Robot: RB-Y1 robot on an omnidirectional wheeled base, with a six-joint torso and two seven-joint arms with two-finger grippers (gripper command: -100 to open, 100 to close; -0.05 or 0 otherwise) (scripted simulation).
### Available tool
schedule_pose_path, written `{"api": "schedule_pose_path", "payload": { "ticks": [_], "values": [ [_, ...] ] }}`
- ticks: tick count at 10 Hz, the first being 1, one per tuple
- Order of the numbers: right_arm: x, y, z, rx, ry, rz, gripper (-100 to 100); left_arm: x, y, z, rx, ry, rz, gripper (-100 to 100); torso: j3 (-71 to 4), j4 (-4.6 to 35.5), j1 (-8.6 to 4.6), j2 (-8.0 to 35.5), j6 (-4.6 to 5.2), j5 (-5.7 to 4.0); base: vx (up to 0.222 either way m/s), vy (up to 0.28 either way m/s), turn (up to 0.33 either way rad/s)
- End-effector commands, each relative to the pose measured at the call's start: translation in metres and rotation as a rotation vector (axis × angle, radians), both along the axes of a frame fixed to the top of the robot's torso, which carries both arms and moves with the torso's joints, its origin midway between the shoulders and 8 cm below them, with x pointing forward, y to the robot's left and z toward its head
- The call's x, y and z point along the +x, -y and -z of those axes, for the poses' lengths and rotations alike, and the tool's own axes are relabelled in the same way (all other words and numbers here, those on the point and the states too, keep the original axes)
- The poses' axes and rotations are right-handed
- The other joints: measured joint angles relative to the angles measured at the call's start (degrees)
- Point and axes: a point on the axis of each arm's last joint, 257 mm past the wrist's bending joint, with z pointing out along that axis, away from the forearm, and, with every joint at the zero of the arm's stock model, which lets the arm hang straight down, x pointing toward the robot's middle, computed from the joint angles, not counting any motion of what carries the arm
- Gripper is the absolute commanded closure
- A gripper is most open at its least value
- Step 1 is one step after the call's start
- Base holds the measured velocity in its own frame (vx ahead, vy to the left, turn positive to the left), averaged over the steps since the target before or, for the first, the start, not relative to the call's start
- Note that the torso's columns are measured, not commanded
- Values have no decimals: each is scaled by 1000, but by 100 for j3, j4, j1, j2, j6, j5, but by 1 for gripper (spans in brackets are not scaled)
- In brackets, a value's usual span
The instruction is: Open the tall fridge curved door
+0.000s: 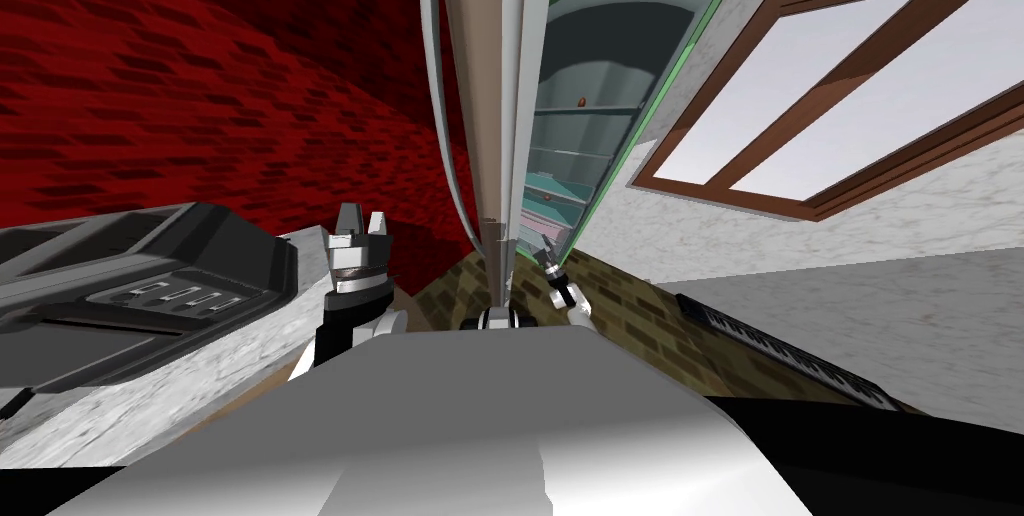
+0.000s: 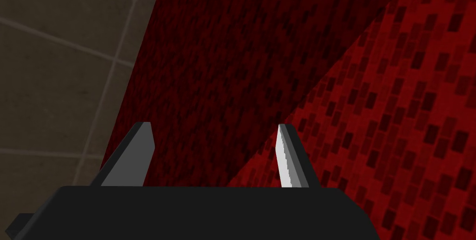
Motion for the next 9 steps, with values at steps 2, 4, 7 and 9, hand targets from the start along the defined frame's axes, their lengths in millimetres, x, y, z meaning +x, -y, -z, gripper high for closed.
{"api": "schedule_pose_path", "payload": {
  "ticks": [2, 4, 7, 9],
  "values": [
    [4, -1, 4, -3, 9, 36, -100, 0, 0, 0, 0, 0, 0, 0, 0, 0, 6, 1, 0, 1, -29, 81, 11],
    [6, -2, 6, -1, 12, 54, -100, 0, 0, 0, 0, 0, 0, 0, 1, 0, -6, 2, 0, -2, -30, 61, 13],
    [9, -4, 10, 1, 14, 83, -100, 0, 0, 0, 0, 0, 0, 0, -1, 0, 0, -1, 0, 0, -25, 63, 15],
    [12, -7, 13, 4, 13, 103, -100, 0, 0, 0, 0, 0, 0, 0, -2, -1, 1, -3, 0, 0, -24, 70, 13]
  ]
}}
